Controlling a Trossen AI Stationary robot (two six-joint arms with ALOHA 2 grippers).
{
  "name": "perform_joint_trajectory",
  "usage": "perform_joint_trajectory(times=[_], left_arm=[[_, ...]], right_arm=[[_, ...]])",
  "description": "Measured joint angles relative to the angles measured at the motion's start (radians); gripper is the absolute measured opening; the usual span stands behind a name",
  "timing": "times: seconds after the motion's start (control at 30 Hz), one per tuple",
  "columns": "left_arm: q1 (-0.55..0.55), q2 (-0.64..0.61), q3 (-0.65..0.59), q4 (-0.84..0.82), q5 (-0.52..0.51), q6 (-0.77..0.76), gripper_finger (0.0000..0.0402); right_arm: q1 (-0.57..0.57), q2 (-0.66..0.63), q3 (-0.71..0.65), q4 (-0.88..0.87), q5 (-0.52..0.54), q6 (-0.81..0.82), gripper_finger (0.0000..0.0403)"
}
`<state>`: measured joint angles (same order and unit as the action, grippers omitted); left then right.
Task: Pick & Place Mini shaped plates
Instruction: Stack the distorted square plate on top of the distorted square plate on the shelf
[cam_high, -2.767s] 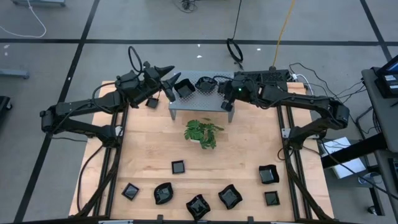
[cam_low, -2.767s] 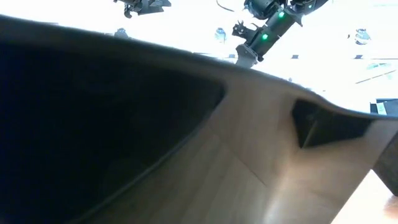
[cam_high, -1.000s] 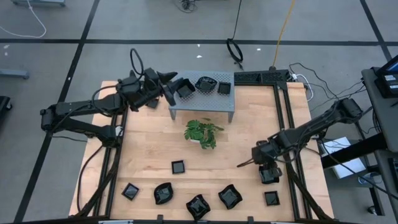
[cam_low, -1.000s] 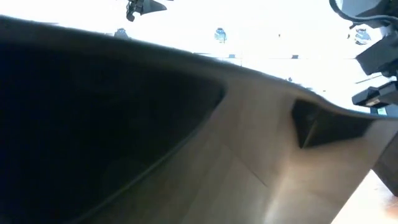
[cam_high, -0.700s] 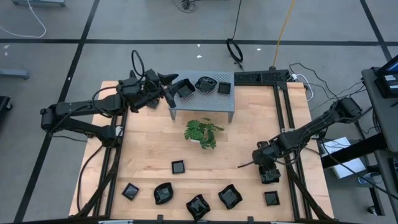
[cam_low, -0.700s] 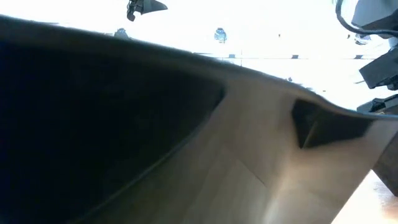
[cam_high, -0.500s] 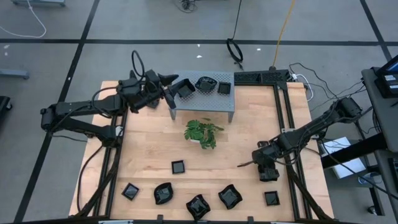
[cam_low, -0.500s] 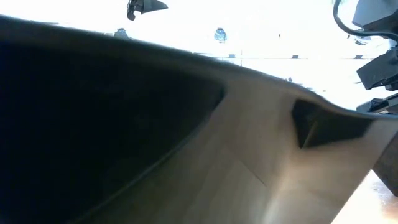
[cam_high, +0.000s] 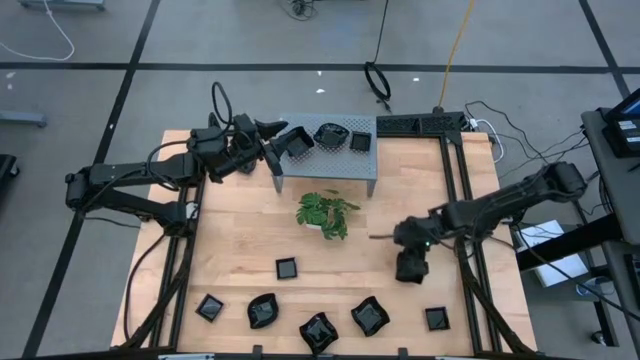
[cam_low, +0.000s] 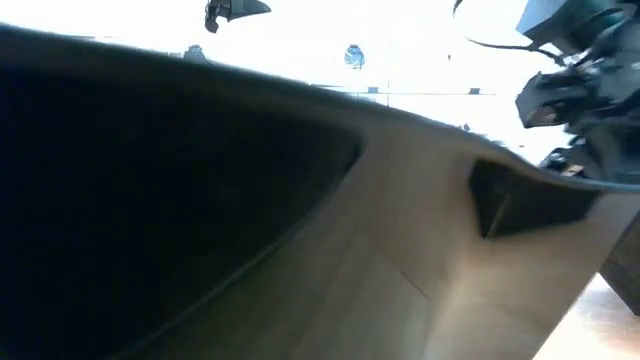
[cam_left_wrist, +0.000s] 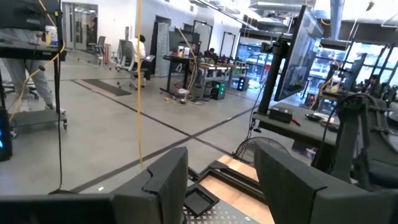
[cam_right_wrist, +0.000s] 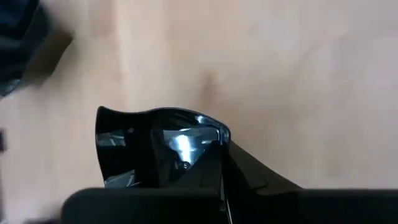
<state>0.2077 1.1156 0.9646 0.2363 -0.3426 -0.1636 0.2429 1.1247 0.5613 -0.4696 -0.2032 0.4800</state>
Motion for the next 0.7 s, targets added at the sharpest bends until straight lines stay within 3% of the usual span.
perform_joint_trajectory(times=[0.17,0.33,0.7], left_arm=[[0.0,0.0,0.0,0.0,0.0,-0.008,0.0186],[0.0,0.0,0.0,0.0,0.033,-0.045,0.0186],[-0.028,0.0,0.0,0.0,0.035,-0.11,0.0186]], right_arm=[[-0.155,0.077,0.0,0.14,0.021,-0.124,0.0001],[-0.271,0.222,0.007,0.344,-0.008,-0.146,0.0001],[-0.316,0.47,0.228,0.376,-0.031,-0.082,0.0]])
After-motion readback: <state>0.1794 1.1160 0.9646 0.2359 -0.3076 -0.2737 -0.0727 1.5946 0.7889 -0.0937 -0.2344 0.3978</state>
